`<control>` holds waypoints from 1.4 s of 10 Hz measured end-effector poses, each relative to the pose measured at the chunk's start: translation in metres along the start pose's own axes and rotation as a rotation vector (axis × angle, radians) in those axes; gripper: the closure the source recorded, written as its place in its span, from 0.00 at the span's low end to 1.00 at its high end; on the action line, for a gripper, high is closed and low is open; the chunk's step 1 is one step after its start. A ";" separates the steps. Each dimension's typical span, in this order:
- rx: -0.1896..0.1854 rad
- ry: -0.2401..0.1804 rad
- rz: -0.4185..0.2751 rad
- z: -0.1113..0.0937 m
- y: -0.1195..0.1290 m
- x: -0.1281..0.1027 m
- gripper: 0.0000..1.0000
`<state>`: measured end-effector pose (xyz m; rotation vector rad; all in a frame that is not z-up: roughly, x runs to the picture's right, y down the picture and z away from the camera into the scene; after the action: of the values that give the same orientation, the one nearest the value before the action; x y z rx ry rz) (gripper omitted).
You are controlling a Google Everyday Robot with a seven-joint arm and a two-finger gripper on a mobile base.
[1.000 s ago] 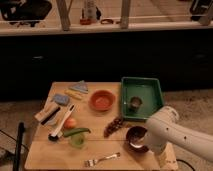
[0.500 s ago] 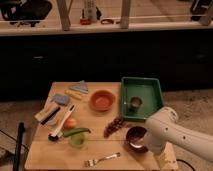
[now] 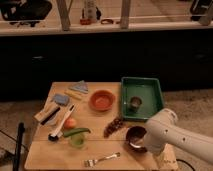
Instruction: Stack bowls on top of each other
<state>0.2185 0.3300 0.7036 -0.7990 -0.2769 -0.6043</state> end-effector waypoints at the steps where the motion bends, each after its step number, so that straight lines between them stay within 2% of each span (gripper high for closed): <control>1: 0.006 0.000 -0.012 0.002 -0.003 0.000 0.20; 5: 0.050 -0.010 -0.035 0.011 -0.005 0.007 0.20; 6: 0.061 -0.012 -0.038 0.014 -0.005 0.010 0.25; 8: 0.071 -0.013 -0.036 0.018 -0.005 0.015 0.44; 12: 0.060 -0.011 -0.012 0.025 -0.004 0.030 0.84; 14: 0.058 -0.008 -0.013 0.025 -0.003 0.032 1.00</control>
<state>0.2419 0.3340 0.7366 -0.7443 -0.3055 -0.6029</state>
